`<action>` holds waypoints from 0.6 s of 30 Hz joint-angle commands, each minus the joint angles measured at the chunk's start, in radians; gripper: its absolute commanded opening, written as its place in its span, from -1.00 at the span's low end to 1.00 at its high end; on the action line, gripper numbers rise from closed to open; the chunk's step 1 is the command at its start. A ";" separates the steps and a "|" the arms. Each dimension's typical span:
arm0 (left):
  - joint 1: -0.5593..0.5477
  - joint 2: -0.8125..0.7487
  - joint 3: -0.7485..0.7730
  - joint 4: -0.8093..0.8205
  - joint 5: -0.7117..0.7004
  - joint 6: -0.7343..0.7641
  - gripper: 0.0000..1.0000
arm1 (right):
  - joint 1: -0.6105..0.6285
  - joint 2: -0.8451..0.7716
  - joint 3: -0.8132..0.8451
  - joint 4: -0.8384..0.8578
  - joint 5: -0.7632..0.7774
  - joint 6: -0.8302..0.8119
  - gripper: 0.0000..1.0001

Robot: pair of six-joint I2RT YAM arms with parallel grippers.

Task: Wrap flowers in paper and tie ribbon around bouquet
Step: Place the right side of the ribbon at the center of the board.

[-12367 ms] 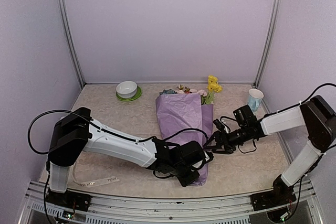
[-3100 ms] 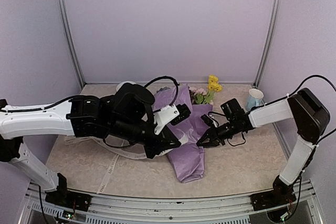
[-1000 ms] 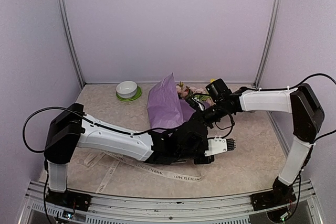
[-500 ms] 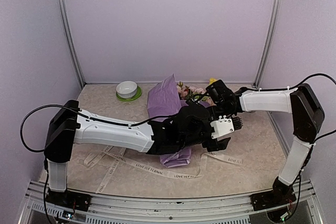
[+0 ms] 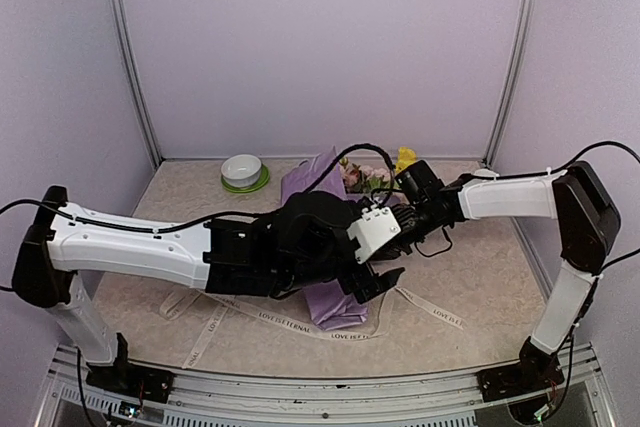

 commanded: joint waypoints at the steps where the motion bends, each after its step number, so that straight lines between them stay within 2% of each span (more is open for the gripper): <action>1: -0.047 -0.081 -0.159 -0.087 -0.258 -0.249 0.98 | 0.019 -0.054 -0.054 0.084 -0.028 0.071 -1.00; 4: -0.056 -0.090 -0.241 -0.133 -0.288 -0.362 0.98 | 0.028 -0.074 -0.108 0.162 -0.043 0.132 -1.00; 6: -0.096 -0.094 -0.313 -0.109 -0.319 -0.371 0.98 | 0.032 -0.089 -0.142 0.231 -0.060 0.183 -1.00; 9: -0.175 -0.100 -0.425 -0.001 -0.353 -0.314 0.98 | 0.040 -0.091 -0.163 0.250 -0.060 0.198 -1.00; 12: -0.190 -0.081 -0.519 0.135 -0.368 -0.239 0.98 | 0.049 -0.095 -0.190 0.281 -0.064 0.221 -1.00; 18: -0.246 -0.002 -0.562 0.339 -0.474 -0.122 0.97 | 0.077 -0.105 -0.217 0.308 -0.057 0.253 -1.00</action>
